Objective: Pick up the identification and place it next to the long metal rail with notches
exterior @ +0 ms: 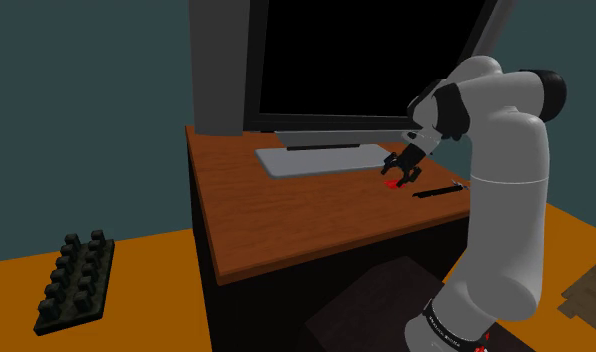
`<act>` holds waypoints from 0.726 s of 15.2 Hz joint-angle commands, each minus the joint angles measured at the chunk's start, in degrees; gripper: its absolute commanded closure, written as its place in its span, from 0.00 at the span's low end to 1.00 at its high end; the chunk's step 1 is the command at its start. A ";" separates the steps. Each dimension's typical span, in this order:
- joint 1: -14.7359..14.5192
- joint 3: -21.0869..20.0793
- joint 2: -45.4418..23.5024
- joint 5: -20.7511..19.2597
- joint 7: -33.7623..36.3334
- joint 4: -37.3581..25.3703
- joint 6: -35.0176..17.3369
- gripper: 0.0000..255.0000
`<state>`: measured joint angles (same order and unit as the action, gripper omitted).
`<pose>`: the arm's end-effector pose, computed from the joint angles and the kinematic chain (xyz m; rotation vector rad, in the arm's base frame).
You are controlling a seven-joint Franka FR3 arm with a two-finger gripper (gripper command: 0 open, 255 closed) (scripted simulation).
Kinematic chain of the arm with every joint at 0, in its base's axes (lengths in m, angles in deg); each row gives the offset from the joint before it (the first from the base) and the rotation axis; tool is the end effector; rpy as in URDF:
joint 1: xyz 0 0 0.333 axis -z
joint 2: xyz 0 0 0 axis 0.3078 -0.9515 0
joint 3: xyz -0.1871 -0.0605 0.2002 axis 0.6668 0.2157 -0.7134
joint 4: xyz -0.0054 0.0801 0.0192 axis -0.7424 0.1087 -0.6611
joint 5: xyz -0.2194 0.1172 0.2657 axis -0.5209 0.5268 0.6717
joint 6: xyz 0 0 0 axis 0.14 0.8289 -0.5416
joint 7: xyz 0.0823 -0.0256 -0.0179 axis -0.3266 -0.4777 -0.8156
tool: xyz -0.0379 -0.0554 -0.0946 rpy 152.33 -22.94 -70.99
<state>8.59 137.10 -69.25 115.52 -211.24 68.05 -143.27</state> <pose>0.3589 -0.3702 0.3214 -2.1748 -1.6267 -0.6475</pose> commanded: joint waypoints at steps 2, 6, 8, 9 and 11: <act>2.47 0.55 0.08 -1.43 0.62 -4.23 4.09 0.00; 3.32 0.62 0.03 -1.76 0.80 -5.65 5.40 0.00; 3.32 0.62 0.03 -1.76 0.80 -5.65 5.40 0.00; 3.32 0.62 0.03 -1.76 0.80 -5.65 5.40 0.00; 3.32 0.62 0.03 -1.76 0.80 -5.65 5.40 0.00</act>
